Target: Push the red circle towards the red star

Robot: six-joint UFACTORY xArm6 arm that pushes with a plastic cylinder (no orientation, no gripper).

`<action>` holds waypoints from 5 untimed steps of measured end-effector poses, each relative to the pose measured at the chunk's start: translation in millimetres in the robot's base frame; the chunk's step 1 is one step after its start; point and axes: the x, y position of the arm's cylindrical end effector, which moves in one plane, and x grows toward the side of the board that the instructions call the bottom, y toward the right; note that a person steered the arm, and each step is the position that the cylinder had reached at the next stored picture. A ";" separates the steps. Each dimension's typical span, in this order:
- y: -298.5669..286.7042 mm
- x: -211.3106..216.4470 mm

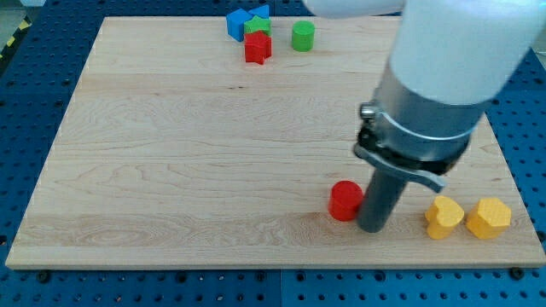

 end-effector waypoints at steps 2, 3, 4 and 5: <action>-30.3 -14.9; -43.9 -32.4; -52.4 -56.8; -63.1 -79.2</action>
